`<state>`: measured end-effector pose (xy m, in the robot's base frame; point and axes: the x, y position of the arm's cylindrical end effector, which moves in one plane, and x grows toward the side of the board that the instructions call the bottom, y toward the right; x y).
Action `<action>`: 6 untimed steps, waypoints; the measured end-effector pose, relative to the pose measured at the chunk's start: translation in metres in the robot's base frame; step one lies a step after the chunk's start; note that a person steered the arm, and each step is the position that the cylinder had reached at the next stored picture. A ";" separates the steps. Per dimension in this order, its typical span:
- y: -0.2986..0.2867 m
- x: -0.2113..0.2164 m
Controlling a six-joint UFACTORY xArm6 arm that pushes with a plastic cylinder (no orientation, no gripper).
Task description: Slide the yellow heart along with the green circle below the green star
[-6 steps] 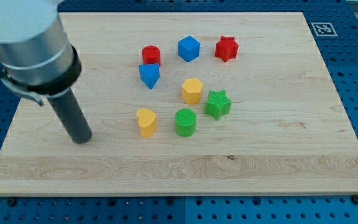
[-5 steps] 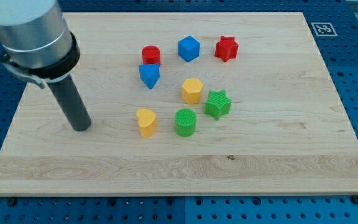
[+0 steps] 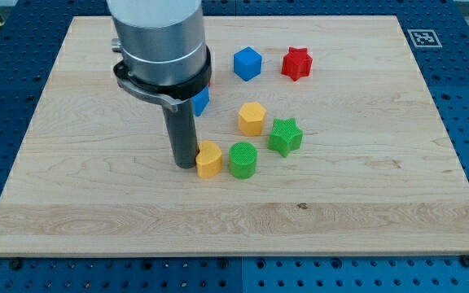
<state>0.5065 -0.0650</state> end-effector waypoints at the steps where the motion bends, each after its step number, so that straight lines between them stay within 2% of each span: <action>1: 0.011 0.000; 3: 0.034 0.010; 5: 0.037 0.036; 6: 0.037 0.036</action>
<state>0.5426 -0.0277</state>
